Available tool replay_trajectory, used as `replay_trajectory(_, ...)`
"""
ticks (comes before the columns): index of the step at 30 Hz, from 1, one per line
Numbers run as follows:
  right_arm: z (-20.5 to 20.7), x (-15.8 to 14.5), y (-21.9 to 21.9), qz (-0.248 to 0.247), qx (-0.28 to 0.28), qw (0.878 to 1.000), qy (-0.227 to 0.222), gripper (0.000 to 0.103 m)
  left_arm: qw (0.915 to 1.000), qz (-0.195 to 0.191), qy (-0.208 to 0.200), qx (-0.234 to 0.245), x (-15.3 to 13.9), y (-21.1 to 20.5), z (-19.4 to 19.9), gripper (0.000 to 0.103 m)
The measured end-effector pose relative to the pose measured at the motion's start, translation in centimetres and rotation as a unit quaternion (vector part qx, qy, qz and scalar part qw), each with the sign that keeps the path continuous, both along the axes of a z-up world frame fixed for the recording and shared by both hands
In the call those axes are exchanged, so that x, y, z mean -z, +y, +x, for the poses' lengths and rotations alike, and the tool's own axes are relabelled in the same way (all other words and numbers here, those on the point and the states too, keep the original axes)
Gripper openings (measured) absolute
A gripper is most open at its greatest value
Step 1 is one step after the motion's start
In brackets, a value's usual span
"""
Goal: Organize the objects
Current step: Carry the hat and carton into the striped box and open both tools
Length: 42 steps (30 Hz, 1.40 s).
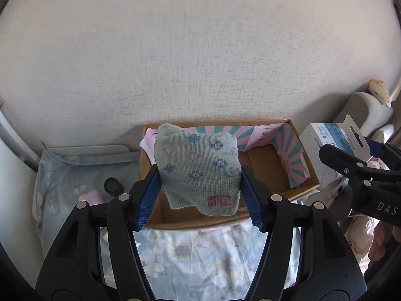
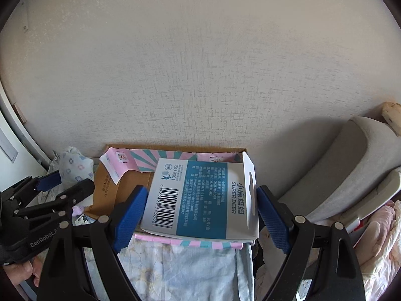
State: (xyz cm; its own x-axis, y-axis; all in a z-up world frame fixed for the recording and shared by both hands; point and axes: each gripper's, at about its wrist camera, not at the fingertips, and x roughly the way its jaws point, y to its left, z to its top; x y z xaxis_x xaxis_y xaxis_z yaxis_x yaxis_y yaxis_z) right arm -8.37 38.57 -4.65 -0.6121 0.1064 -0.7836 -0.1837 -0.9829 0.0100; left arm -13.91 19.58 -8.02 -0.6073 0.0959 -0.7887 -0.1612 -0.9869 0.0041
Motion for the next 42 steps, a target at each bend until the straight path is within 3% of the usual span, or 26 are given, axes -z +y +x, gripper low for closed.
replay_trajectory(9, -6.4, 4.6, 1.6, -0.025, -0.011, 0.998, -0.064, 0.085, 0.9961, 0.013, -0.084, -0.023, 5.8, -0.5, -6.5, 0.059)
replay_trajectory(18, -10.0, 9.9, 2.2, -0.047, -0.019, 0.991, -0.127, 0.085, 0.9871, -0.003, -0.156, -0.038, 11.3, -0.7, -9.5, 0.059)
replay_trajectory(20, -10.4, 10.9, 2.2, -0.050, -0.019, 0.989, -0.136, 0.085, 0.9877, -0.027, -0.151, -0.028, 11.7, 0.1, -9.7, 0.059)
replay_trajectory(25, -10.6, 12.9, 2.6, -0.059, -0.014, 0.986, -0.154, 0.085, 0.9849, -0.024, -0.169, -0.028, 13.2, 0.5, -10.2, 0.059)
replay_trajectory(35, -11.2, 13.4, 2.2, -0.074, -0.008, 0.984, -0.160, 0.085, 0.9837, -0.031, -0.175, -0.024, 13.4, 0.7, -10.2, 0.059)
replay_trajectory(36, -11.7, 13.3, 2.2, -0.076, -0.007, 0.984, -0.163, 0.085, 0.9835, -0.034, -0.176, -0.021, 13.4, 0.8, -10.2, 0.061)
replay_trajectory(37, -12.0, 13.5, 2.2, -0.080, -0.004, 0.982, -0.172, 0.085, 0.9826, -0.036, -0.181, -0.017, 13.4, 0.9, -10.2, 0.070)
replay_trajectory(38, -12.6, 13.8, 2.8, -0.089, -0.002, 0.980, -0.180, 0.086, 0.9817, -0.037, -0.186, -0.014, 13.4, 1.0, -10.1, 0.081)
replay_trajectory(39, -12.6, 14.0, 3.0, -0.102, -0.002, 0.977, -0.187, 0.094, 0.9813, -0.024, -0.191, -0.001, 13.4, 1.2, -10.0, 0.097)
replay_trajectory(40, -12.6, 14.2, 3.1, -0.115, -0.002, 0.975, -0.190, 0.102, 0.9806, -0.007, -0.195, 0.018, 13.3, 1.7, -9.8, 0.103)
replay_trajectory(42, -12.3, 14.0, 3.0, -0.115, -0.005, 0.978, -0.175, 0.103, 0.9819, -0.038, -0.184, 0.020, 12.8, 2.5, -9.4, 0.103)
